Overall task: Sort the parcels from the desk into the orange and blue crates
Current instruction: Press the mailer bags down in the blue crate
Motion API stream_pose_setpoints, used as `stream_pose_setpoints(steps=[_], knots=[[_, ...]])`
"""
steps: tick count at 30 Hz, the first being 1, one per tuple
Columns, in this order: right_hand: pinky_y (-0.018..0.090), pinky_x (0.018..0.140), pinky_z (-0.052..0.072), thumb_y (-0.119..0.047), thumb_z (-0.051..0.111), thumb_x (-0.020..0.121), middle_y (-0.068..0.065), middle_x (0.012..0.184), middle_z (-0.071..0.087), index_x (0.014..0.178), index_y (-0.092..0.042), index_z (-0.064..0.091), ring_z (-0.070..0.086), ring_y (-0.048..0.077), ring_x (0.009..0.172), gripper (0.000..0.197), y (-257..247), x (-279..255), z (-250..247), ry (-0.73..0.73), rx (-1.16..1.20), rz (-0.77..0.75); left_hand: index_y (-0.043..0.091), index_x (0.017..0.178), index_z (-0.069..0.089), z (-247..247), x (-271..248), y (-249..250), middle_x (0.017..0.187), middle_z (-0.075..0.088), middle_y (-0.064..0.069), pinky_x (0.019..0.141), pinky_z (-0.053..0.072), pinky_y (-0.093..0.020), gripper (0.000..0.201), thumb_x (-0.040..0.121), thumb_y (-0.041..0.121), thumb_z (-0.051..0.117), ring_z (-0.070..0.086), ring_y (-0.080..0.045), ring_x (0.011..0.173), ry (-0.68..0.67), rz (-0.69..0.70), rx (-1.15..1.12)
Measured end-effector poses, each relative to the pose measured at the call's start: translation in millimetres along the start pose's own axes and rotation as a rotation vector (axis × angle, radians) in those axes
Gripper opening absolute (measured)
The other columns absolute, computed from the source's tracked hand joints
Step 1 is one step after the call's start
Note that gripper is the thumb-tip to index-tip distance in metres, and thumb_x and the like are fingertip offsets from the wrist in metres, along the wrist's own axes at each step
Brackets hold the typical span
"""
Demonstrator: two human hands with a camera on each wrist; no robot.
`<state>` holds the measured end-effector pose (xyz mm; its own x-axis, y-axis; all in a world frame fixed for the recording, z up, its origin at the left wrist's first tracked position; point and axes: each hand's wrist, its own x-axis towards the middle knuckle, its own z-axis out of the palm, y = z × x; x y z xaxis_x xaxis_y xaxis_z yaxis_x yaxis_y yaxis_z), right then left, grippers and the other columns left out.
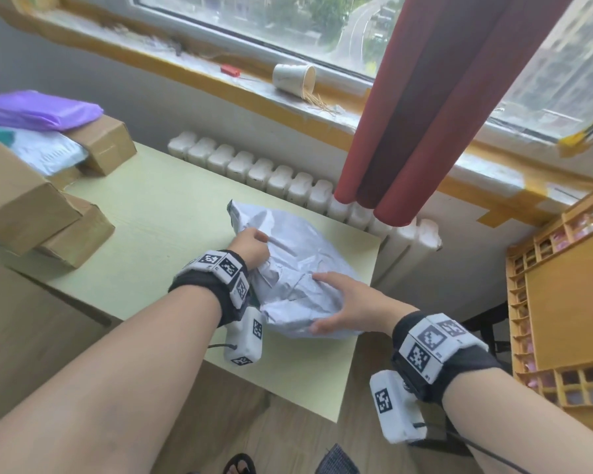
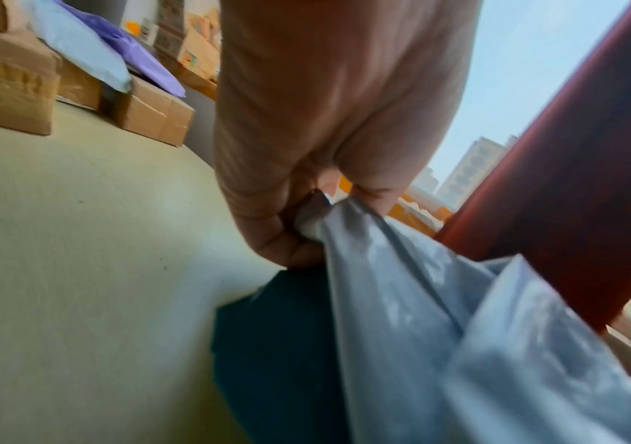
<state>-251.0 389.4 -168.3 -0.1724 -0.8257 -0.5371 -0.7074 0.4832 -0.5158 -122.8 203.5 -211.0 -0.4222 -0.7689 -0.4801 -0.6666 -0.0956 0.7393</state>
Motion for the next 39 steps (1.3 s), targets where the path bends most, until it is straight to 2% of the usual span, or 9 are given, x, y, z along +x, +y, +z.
stream_pose_setpoints(steps=[5, 8, 11, 16, 23, 28, 32, 35, 39], knots=[[0.031, 0.115, 0.03, -0.031, 0.085, 0.07, -0.006, 0.154, 0.037, 0.154, -0.027, 0.027, 0.036, 0.014, 0.139, 0.103, -7.6, -4.3, 2.8, 0.126, -0.175, -0.062, 0.006, 0.128, 0.056, -11.8, -6.3, 5.5, 0.132, 0.055, -0.018, 0.105, 0.043, -0.038, 0.039, 0.091, -0.002, 0.048, 0.053, -0.032, 0.122, 0.039, -0.03, -0.125], [0.029, 0.104, 0.04, -0.023, 0.073, 0.082, -0.004, 0.138, 0.057, 0.14, -0.026, 0.051, 0.051, 0.018, 0.127, 0.062, -7.9, -3.9, -1.1, 0.275, -0.175, -0.085, 0.009, 0.14, 0.045, -14.9, -14.8, 6.0, 0.139, 0.047, -0.014, 0.099, 0.041, -0.03, 0.045, 0.095, 0.008, 0.049, 0.049, -0.03, 0.125, 0.074, -0.003, -0.187], [0.025, 0.072, 0.042, -0.007, 0.055, 0.09, -0.003, 0.094, 0.068, 0.098, -0.027, 0.065, 0.059, 0.024, 0.092, 0.023, -12.0, -6.1, -8.5, 0.375, -0.064, -0.072, 0.024, 0.15, 0.027, -16.1, -24.1, 2.7, 0.148, 0.034, -0.01, 0.096, 0.048, -0.037, 0.057, 0.097, 0.029, 0.048, 0.047, -0.032, 0.125, 0.089, 0.015, -0.214], [0.034, 0.072, 0.045, -0.002, 0.047, 0.088, 0.009, 0.087, 0.068, 0.093, -0.01, 0.064, 0.06, 0.03, 0.086, 0.02, -16.3, -9.6, -21.1, 0.483, 0.01, -0.047, 0.035, 0.152, 0.014, -20.8, -37.2, 4.9, 0.155, 0.024, -0.003, 0.096, 0.049, -0.05, 0.055, 0.101, 0.038, 0.035, 0.044, -0.035, 0.126, 0.058, 0.004, -0.311], [0.027, 0.064, 0.037, -0.007, 0.048, 0.095, 0.0, 0.077, 0.064, 0.085, -0.02, 0.069, 0.054, 0.021, 0.076, 0.027, -30.1, -26.8, -55.9, 0.677, 0.111, -0.046, 0.032, 0.143, 0.041, -34.5, -45.4, 26.2, 0.147, 0.027, -0.015, 0.109, 0.036, -0.046, 0.07, 0.079, 0.002, 0.037, 0.035, -0.036, 0.133, 0.185, 0.231, 0.016], [0.024, 0.052, 0.031, -0.006, 0.047, 0.097, -0.008, 0.06, 0.047, 0.061, -0.027, 0.049, 0.041, 0.009, 0.059, 0.041, -50.9, -55.7, -100.2, 0.843, 0.129, -0.088, 0.042, 0.131, 0.05, -47.2, -68.3, 63.4, 0.142, 0.037, -0.003, 0.102, 0.034, -0.038, 0.064, 0.071, 0.033, 0.073, 0.035, -0.027, 0.127, 0.469, 0.402, 0.509], [0.028, 0.058, 0.037, -0.011, 0.044, 0.099, -0.005, 0.068, 0.055, 0.073, -0.025, 0.058, 0.047, 0.013, 0.064, 0.033, -64.7, -78.1, -129.8, 0.955, 0.198, -0.157, 0.045, 0.115, 0.062, -53.5, -80.1, 94.8, 0.132, 0.049, 0.009, 0.099, 0.035, -0.04, 0.047, 0.07, 0.052, 0.073, 0.041, -0.023, 0.117, 0.498, 0.554, 0.433], [0.032, 0.063, 0.041, -0.018, 0.045, 0.102, -0.005, 0.073, 0.057, 0.087, -0.023, 0.061, 0.052, 0.018, 0.07, 0.023, -70.5, -93.0, -146.7, 1.029, 0.202, -0.18, 0.034, 0.098, 0.067, -53.1, -87.0, 113.9, 0.092, 0.067, 0.007, 0.086, 0.049, -0.039, 0.024, 0.077, 0.046, 0.07, 0.061, -0.022, 0.093, 0.38, 0.643, 0.151], [0.032, 0.079, 0.047, -0.029, 0.056, 0.099, -0.001, 0.11, 0.065, 0.122, -0.021, 0.057, 0.06, 0.021, 0.103, 0.024, -70.4, -107.5, -156.0, 1.104, 0.198, -0.178, 0.017, 0.091, 0.067, -50.7, -93.5, 130.0, 0.084, 0.068, -0.005, 0.07, 0.048, -0.035, 0.015, 0.091, 0.031, 0.061, 0.062, -0.025, 0.081, 0.33, 0.669, 0.01]])
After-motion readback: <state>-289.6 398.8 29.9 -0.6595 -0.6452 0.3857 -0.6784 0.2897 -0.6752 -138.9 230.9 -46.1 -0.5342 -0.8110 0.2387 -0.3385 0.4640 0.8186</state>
